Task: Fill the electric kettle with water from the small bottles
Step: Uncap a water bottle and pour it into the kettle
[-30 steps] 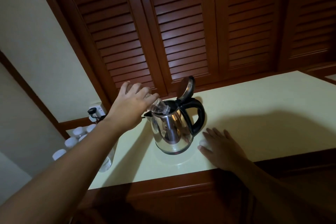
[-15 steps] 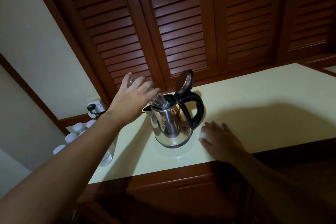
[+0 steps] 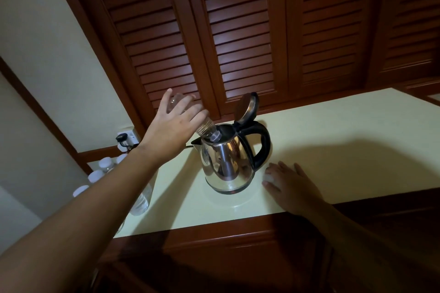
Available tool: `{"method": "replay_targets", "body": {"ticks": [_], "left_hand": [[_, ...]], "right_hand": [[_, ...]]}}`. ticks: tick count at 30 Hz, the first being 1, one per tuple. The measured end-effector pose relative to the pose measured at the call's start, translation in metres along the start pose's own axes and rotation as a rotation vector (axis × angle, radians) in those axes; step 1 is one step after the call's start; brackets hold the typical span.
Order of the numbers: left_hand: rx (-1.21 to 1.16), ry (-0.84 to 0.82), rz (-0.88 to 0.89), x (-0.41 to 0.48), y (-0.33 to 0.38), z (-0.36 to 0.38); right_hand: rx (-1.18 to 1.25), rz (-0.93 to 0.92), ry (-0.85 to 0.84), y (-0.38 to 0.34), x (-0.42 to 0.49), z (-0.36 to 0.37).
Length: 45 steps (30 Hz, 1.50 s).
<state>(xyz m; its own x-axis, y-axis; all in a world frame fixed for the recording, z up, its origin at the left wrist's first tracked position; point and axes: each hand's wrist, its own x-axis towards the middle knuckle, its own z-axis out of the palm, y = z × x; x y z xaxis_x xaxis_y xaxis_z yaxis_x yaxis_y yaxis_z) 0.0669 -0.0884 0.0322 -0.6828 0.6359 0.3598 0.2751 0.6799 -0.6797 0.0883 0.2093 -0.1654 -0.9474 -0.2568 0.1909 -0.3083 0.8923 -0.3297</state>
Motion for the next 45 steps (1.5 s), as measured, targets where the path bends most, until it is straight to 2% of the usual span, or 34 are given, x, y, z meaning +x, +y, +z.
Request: {"method": "replay_targets", "body": {"ticks": [5, 9, 11, 13, 16, 18, 20, 23, 30, 37, 45], "left_hand": [[-0.07, -0.083, -0.121, -0.004, -0.002, -0.001], [-0.285, -0.146, -0.284, -0.019, 0.004, -0.004], [-0.461, -0.17, -0.392, -0.03, 0.011, -0.005], [-0.742, -0.151, -0.531, -0.043, 0.021, -0.009], [-1.179, -0.019, -0.771, -0.066, 0.042, -0.012], [-1.373, 0.086, -0.883, -0.085, 0.064, -0.015], [-1.507, 0.13, -0.898, -0.105, 0.088, -0.018], [-1.67, 0.087, -0.868, -0.129, 0.119, -0.021], [-1.734, 0.036, -0.854, -0.158, 0.128, -0.03], [-1.865, -0.043, -0.867, -0.173, 0.119, -0.045], [-2.033, -0.039, -0.922, -0.173, 0.118, -0.06]], "right_hand": [[0.079, -0.017, 0.053, 0.002, -0.001, 0.002], [0.18, -0.041, 0.118, 0.001, -0.006, 0.0], [0.249, -0.048, 0.161, -0.004, -0.01, -0.006], [0.306, -0.025, 0.196, -0.013, -0.014, -0.015], [0.379, -0.004, 0.23, -0.028, -0.019, -0.028], [0.419, -0.053, 0.208, -0.041, -0.024, -0.04], [0.438, -0.087, 0.145, -0.055, -0.026, -0.052], [0.464, -0.126, 0.046, -0.076, -0.026, -0.07], [0.541, -0.279, -0.152, -0.103, -0.028, -0.089], [0.622, -0.264, -0.122, -0.113, -0.042, -0.1], [0.65, -0.333, -0.092, -0.114, -0.053, -0.107]]}}
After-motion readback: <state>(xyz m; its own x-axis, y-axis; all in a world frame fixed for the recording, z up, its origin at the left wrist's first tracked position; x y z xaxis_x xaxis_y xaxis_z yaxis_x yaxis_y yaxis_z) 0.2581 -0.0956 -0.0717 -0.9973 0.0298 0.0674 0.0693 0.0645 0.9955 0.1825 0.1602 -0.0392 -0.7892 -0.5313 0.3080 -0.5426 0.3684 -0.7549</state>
